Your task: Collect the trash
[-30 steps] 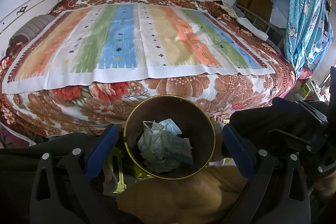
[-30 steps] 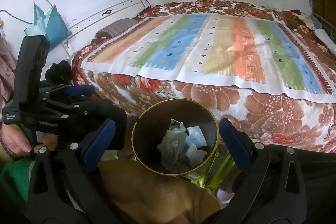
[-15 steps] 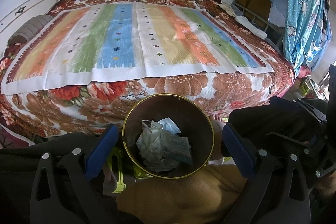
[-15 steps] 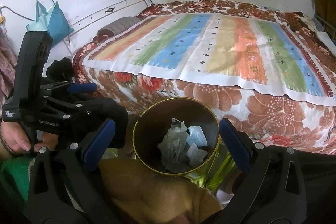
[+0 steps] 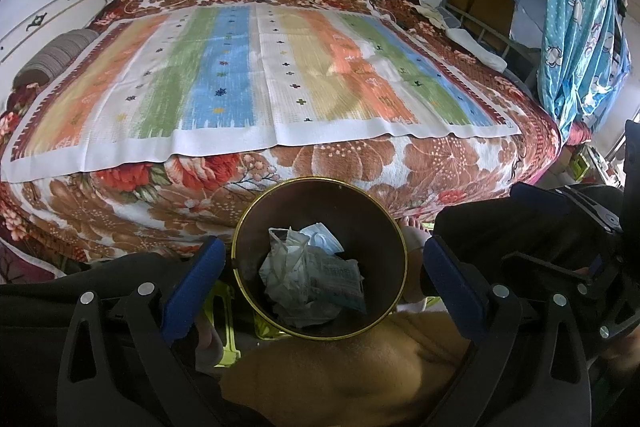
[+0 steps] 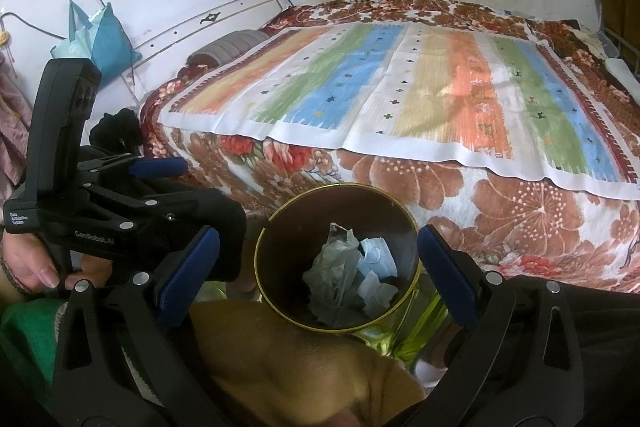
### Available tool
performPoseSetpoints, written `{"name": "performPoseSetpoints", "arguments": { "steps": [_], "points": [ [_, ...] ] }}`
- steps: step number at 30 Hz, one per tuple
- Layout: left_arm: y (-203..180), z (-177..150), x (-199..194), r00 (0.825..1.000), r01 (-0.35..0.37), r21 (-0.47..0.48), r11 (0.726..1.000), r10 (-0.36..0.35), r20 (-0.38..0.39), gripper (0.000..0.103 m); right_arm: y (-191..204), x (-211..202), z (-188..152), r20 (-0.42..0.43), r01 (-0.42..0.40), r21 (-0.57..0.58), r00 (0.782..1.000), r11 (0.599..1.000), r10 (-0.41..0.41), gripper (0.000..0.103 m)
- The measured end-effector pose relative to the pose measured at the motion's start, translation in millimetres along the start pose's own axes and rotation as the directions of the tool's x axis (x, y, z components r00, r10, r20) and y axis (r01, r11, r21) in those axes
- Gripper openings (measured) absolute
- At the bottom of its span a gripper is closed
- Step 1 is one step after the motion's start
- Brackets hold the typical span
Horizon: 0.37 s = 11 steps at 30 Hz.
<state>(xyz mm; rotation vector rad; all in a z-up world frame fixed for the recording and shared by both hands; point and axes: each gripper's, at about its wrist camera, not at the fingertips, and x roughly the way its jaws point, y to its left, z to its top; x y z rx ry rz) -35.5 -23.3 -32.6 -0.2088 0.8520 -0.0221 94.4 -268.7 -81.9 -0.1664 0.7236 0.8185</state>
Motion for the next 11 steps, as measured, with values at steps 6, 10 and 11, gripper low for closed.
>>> {"name": "performPoseSetpoints", "arguments": {
  "steps": [6, 10, 11],
  "points": [
    [-0.9, -1.7, 0.5, 1.0, 0.017, 0.002, 1.0, -0.017, -0.006, 0.097, 1.1, 0.4, -0.7, 0.001, -0.005, 0.001, 1.0, 1.0, 0.005, 0.094],
    [-3.4, -3.7, 1.1, 1.0, 0.02, 0.002, 1.0, -0.02, -0.009, 0.097, 1.5, 1.1, -1.8, 0.001, -0.006, 0.0, 1.0, 1.0, 0.006, 0.094],
    [-1.5, -2.5, 1.2, 1.0, 0.019, 0.002, 1.0, -0.019, -0.009, 0.097, 1.4, 1.0, -1.8, 0.001, -0.006, 0.001, 1.0, 1.0, 0.006, 0.094]
  ]
}}
